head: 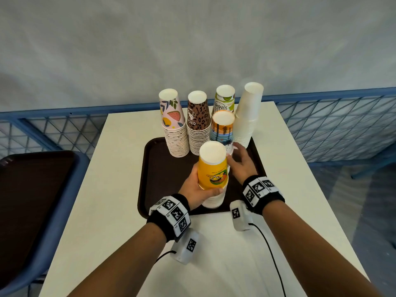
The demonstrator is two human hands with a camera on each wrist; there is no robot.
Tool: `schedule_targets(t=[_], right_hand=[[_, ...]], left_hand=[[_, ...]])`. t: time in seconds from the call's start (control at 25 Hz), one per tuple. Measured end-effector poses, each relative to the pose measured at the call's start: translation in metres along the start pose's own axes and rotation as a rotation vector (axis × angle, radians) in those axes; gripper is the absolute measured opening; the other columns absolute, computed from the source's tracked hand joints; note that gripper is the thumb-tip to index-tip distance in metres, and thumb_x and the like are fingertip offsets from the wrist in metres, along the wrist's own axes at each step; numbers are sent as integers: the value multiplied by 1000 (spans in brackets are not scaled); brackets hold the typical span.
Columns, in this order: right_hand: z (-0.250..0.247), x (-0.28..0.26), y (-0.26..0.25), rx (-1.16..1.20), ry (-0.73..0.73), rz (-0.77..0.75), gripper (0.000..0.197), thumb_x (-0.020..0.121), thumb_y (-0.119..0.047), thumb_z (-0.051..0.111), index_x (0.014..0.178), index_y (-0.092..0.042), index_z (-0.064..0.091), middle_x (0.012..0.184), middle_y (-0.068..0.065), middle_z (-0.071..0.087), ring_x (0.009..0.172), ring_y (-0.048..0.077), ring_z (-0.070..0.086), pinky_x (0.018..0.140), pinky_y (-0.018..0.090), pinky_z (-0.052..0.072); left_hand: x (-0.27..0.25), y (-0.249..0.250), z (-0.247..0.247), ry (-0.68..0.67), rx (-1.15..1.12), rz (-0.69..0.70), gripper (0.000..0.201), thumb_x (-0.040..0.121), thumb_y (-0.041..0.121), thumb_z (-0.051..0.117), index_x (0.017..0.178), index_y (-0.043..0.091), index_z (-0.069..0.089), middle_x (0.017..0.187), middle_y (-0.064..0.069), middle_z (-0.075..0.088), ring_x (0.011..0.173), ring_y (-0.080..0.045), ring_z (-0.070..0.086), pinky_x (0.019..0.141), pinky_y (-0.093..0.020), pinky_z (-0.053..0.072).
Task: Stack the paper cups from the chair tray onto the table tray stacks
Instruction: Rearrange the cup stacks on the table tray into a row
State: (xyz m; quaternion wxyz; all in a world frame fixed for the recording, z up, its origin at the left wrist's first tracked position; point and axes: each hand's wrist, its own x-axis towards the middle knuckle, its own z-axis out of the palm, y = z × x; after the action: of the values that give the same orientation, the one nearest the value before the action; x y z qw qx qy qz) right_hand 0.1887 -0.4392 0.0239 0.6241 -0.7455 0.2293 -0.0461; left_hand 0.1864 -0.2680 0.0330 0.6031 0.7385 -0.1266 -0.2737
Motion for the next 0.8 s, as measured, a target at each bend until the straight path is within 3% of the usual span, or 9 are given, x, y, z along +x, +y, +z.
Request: schedule_targets(t=[0.08,0.16,0.24,0.28,0.4,0.52,0.64,0.72,0.8], right_hand=[[-4,-5,6,-28,-47,1,38,90,-20,54,128,-21,48,120,-2,60,109,16,57,95,35,47],[-15,-13,8,-72,-109,19,31,89,-3,49,118,-12,56,100,-3,64,85,9,60,75,23,49],[-30,-26,5,-101,-259,42,46,81,12,50,121,-10,52,96,1,62,78,7,58,61,12,45],[-38,-31,4,-106,-324,39,57,77,15,52,127,-11,46,102,3,60,84,9,59,65,12,46],[-52,-41,2,-72,-354,-25,88,68,10,72,138,-22,28,114,-7,56,103,6,55,89,23,45],[-54,-41,1,-44,-235,-77,86,59,-4,84,125,-33,37,108,-14,59,102,0,58,95,29,47],[-58,-39,4,-29,-117,-74,78,58,-3,83,121,-27,43,107,-5,61,99,12,60,94,32,47],[-61,-37,5,-25,-40,-71,81,59,-5,83,127,-20,42,110,-3,59,103,16,58,94,31,45],[-63,-37,6,-13,-8,-63,82,61,-5,82,131,-18,40,110,-4,57,102,15,55,90,28,43]], left_hand=[[0,1,10,-22,20,48,90,59,29,77,130,37,22,133,-1,50,125,-16,49,107,-35,40],[1,2,21,-15,13,91,87,64,24,73,133,31,21,135,-3,47,123,-13,48,103,-23,41],[3,3,33,-13,9,125,82,69,22,67,135,26,20,133,-1,46,117,-2,48,95,-6,40],[4,3,39,-12,11,133,80,72,24,65,138,23,18,134,-1,45,117,1,47,94,-2,38],[5,1,55,-24,103,99,82,80,39,50,147,21,5,145,-2,40,129,-7,41,107,-15,32],[9,-1,58,16,160,93,69,88,31,49,147,23,15,144,-5,44,130,-17,45,112,-33,35],[10,13,52,346,259,98,51,80,14,67,127,12,48,127,-8,53,110,-20,56,96,-29,45],[14,25,42,604,266,98,56,70,16,76,117,6,46,116,-6,45,105,-19,49,96,-32,44],[30,35,31,670,204,85,83,62,26,82,128,7,36,127,-7,40,118,-20,43,107,-36,38]])
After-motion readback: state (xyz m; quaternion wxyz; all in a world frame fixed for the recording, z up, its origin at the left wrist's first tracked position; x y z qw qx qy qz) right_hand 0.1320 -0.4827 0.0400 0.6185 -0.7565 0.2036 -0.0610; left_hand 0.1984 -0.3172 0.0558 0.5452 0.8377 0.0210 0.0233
